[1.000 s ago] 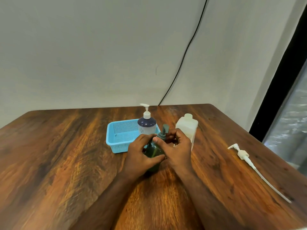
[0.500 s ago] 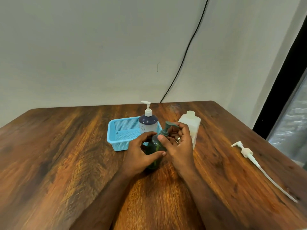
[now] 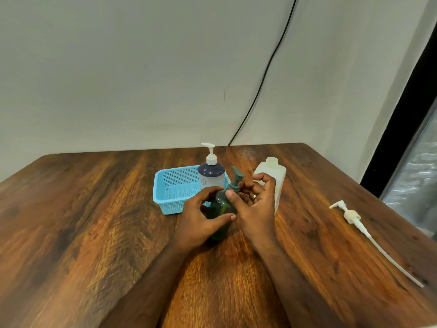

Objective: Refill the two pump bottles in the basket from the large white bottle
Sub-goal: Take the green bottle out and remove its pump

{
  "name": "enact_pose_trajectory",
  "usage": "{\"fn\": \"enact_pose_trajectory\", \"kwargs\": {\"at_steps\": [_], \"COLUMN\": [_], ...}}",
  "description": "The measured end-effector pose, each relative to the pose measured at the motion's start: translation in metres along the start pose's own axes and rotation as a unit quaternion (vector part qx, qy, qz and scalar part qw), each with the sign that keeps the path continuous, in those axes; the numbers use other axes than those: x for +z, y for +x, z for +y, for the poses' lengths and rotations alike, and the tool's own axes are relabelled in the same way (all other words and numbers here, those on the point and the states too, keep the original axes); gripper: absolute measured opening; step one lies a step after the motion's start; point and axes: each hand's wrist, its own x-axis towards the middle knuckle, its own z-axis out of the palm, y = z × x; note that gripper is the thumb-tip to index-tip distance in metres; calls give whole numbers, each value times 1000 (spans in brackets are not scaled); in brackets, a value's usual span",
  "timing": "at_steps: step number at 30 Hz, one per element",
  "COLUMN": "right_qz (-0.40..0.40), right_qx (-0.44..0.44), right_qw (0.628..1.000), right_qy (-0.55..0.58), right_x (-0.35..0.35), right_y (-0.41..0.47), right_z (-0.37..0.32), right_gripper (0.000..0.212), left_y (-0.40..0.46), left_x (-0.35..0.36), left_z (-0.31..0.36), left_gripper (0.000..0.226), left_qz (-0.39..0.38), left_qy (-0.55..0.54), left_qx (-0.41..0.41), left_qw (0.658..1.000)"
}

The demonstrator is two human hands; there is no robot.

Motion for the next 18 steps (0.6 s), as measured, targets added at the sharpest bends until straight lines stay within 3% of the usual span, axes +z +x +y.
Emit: {"fn": "enact_pose_trajectory", "kwargs": {"at_steps": [4, 10, 18], "right_qz": [-30, 10, -33], "right_qx": [16, -16, -10], "right_qw": [997, 1000, 997], "right_qy": [71, -15, 64], "right_x": [-3, 0, -3], "right_y": [-1, -1, -1], "right_z": [2, -4, -2], "right_gripper": [42, 61, 46], "left_y": [2, 0, 1], "left_x": [0, 2, 1], "left_z": [1, 1, 4], "left_gripper": [67, 65, 62], "left_qz": [-3, -7, -18], "left_qy": [2, -5, -11], "left_qx": [3, 13, 8], "left_qw": [1000, 1000, 1000]}}
